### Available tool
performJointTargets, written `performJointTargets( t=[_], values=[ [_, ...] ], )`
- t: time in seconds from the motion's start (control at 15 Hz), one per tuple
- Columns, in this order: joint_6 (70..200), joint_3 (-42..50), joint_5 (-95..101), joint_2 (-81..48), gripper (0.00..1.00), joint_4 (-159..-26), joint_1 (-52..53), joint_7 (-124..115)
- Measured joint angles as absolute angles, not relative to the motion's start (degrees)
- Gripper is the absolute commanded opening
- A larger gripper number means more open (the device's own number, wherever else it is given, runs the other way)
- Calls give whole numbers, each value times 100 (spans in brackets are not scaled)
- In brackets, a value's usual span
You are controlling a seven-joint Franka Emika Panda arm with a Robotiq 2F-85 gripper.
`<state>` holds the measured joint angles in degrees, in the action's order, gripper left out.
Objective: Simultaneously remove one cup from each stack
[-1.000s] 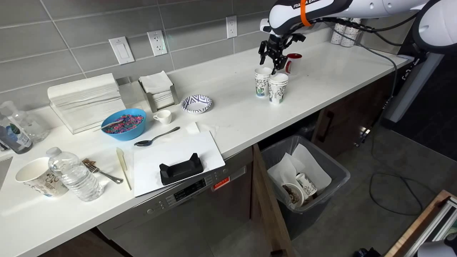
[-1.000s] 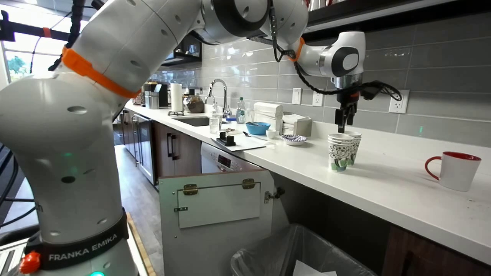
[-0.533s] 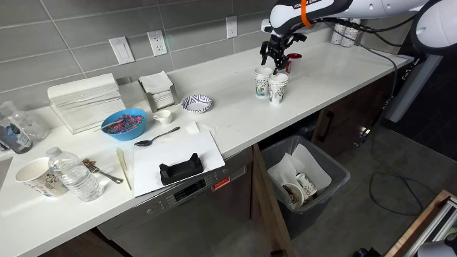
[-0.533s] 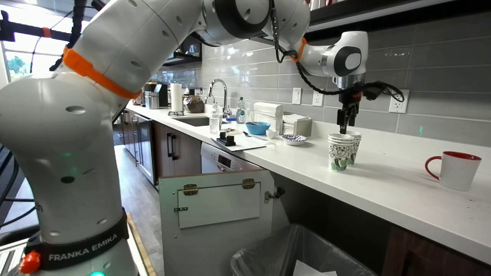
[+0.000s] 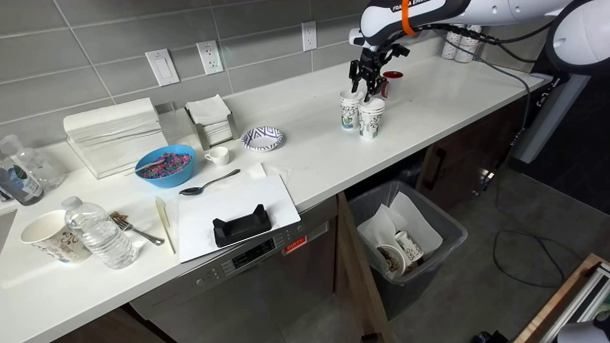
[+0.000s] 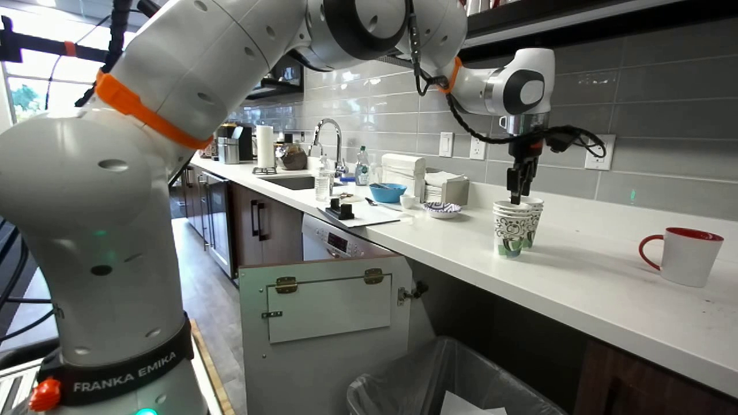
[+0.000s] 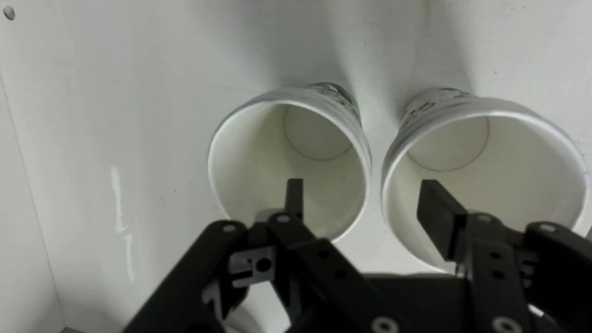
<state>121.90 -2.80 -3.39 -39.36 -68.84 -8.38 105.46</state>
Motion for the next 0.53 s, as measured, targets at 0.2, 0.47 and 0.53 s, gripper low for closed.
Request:
performJointTargets(
  t=[0.2, 0.47, 0.53],
  values=[
    [12139, -281, -339, -3978, 37, -6857, -838, 10584],
    [12104, -281, -339, -4058, 18, -6757, -838, 10606],
    [12102, -281, -339, -4071, 16, -6739, -838, 10609]
  ],
)
